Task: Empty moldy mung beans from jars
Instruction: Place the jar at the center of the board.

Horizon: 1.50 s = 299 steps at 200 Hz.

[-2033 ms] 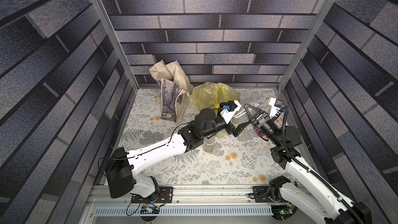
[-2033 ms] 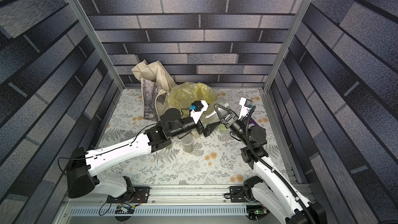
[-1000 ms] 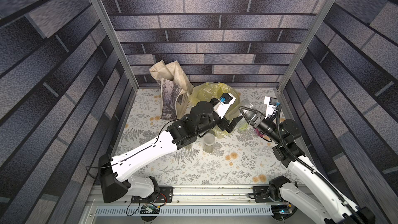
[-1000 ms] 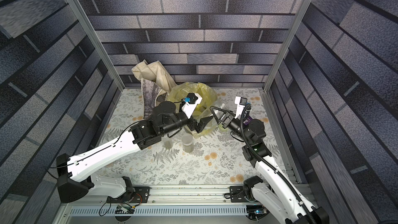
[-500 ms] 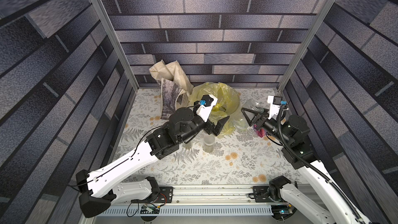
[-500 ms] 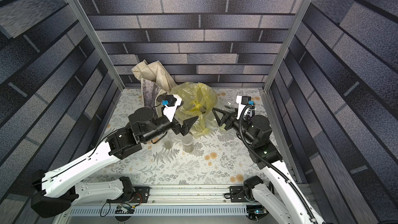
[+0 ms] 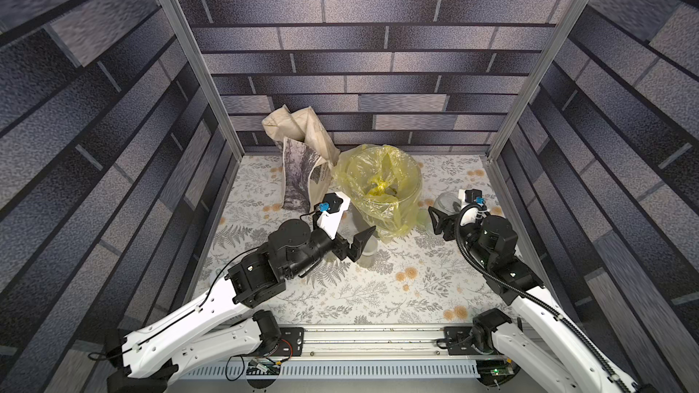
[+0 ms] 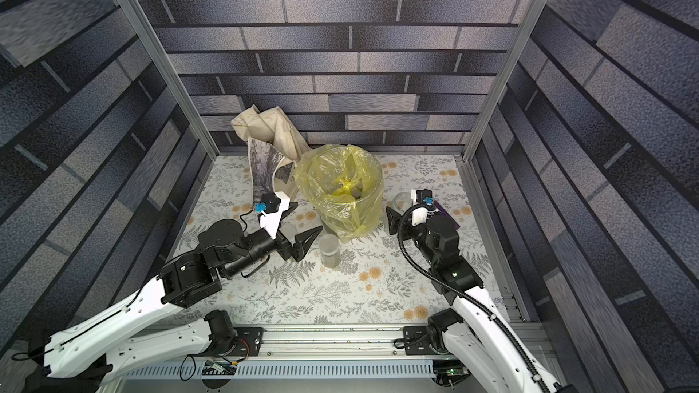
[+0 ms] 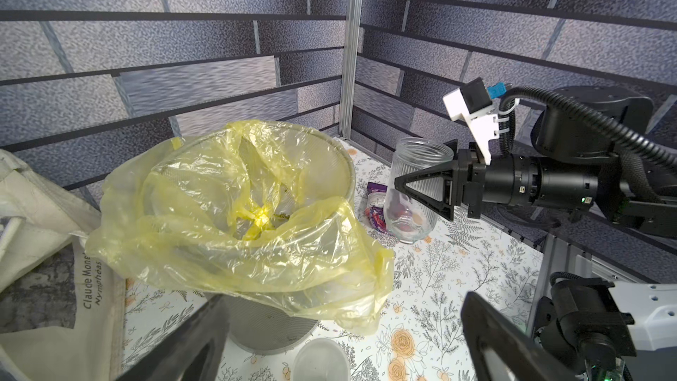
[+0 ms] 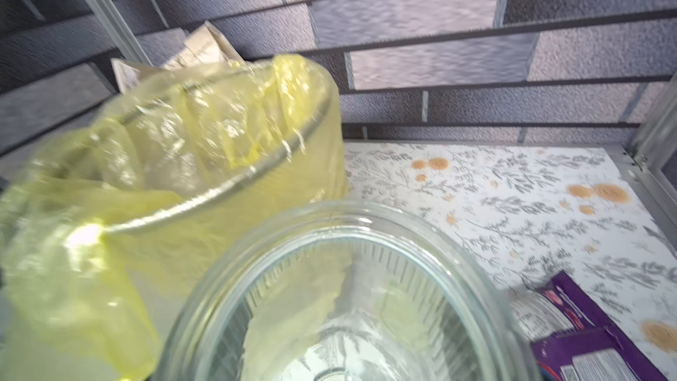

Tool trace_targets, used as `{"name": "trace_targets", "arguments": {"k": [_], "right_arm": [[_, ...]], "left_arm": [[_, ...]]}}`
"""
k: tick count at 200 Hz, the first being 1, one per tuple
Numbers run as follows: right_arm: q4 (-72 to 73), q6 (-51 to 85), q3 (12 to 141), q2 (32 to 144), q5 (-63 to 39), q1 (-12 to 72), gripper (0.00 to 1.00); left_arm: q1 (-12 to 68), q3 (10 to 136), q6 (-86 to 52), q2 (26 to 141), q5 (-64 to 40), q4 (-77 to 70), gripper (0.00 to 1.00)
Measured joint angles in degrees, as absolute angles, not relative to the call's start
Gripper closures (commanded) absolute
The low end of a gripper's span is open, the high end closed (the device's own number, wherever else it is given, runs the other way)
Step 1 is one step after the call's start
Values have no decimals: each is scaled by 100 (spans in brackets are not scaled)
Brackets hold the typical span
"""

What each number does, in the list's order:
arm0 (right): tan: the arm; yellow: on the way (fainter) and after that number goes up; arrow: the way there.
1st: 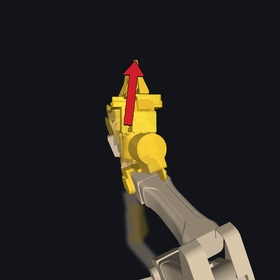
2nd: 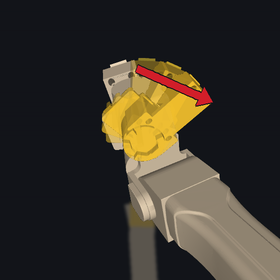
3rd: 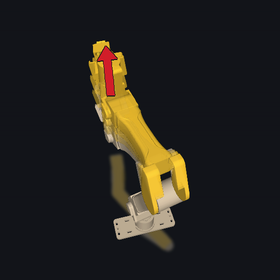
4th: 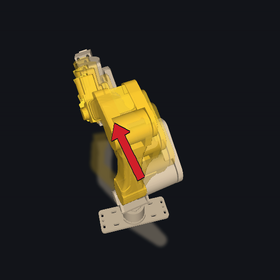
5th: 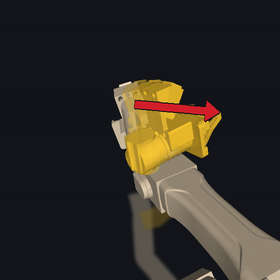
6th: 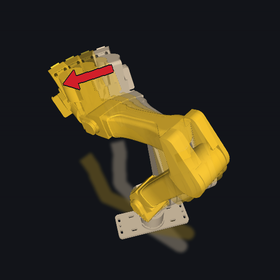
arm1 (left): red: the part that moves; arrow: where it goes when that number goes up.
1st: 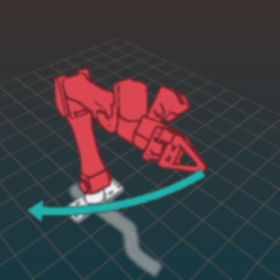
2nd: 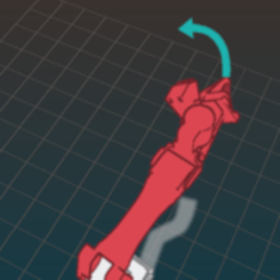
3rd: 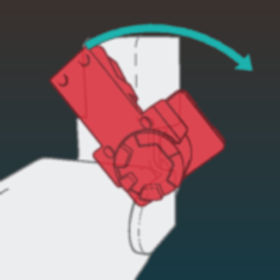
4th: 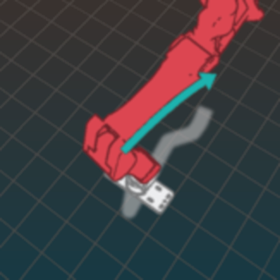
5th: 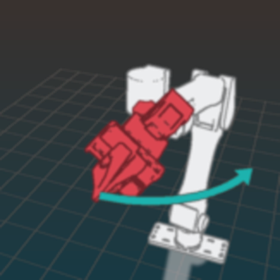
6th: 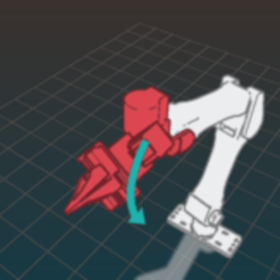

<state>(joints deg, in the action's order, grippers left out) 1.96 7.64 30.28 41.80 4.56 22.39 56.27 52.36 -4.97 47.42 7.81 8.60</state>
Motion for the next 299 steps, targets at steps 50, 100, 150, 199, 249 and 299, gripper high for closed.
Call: {"name": "trace_targets", "arguments": {"k": [50, 100, 150, 199, 249, 299], "right_arm": [[1267, 740, 2123, 4803, 1179, 2067, 47], [2550, 875, 1391, 5096, 1697, 2010, 46], [3371, 1000, 932, 5529, 2021, 1990, 44], [3887, 1253, 967, 6145, 2049, 1984, 44], [4606, 1638, 969, 6914, 2051, 1984, 42], [5103, 1673, 1013, 7334, 2119, 1984, 15]], "left_arm": [[5627, 4919, -493, 4746, 851, 858, 0], [5627, 4766, -478, 4746, 934, 685, 0], [5627, 4486, -502, 4746, 1087, 526, 0], [5625, 4460, -611, 4744, 1168, 462, 0], [5607, 4263, -676, 4729, 1175, 401, 0], [5476, 4202, -755, 4799, 1184, 377, 0]]}}
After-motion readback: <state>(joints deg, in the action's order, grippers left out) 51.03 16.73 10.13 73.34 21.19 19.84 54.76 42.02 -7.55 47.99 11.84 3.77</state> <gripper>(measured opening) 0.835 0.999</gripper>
